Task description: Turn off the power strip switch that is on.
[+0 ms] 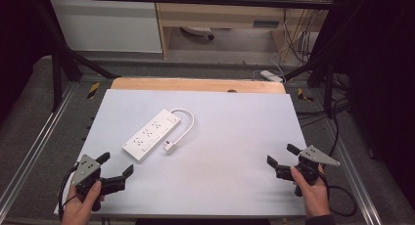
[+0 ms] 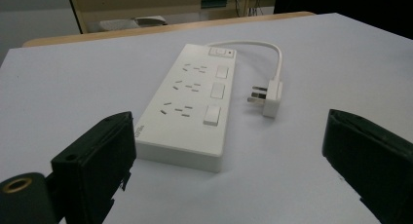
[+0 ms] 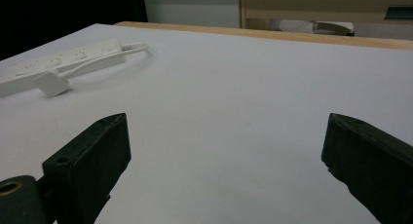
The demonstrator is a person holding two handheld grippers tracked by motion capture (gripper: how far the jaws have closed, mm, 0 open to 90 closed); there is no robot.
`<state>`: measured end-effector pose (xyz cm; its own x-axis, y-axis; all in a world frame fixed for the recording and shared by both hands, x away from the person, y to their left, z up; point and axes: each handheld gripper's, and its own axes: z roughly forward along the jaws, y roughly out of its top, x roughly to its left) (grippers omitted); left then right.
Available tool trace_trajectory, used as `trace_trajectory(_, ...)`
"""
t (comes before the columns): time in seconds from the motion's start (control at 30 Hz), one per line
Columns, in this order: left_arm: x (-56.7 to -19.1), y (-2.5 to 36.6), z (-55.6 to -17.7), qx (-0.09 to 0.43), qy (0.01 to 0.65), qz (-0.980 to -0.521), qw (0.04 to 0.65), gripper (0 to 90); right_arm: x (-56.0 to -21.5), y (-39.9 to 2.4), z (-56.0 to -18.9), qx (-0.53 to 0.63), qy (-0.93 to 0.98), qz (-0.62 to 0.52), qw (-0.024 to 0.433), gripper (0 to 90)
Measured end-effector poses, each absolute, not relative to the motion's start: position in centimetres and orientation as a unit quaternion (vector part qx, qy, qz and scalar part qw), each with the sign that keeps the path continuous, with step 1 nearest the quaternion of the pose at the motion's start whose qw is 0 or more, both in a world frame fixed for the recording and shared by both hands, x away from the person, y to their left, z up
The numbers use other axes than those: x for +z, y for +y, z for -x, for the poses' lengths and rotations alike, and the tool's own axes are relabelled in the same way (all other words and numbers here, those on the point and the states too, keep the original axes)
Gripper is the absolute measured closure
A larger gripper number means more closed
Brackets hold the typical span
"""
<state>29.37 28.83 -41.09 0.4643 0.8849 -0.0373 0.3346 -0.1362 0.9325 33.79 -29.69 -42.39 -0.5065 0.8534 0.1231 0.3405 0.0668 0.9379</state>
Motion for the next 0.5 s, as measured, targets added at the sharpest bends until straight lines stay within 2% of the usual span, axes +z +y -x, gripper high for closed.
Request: trace_trajectory(0.5,-41.1,28.8,-29.4,0.279,0.435,-0.703,0.489,5.3,-41.6,-28.2,-33.8,0.536,0.69,-0.431,0.226,3.1)
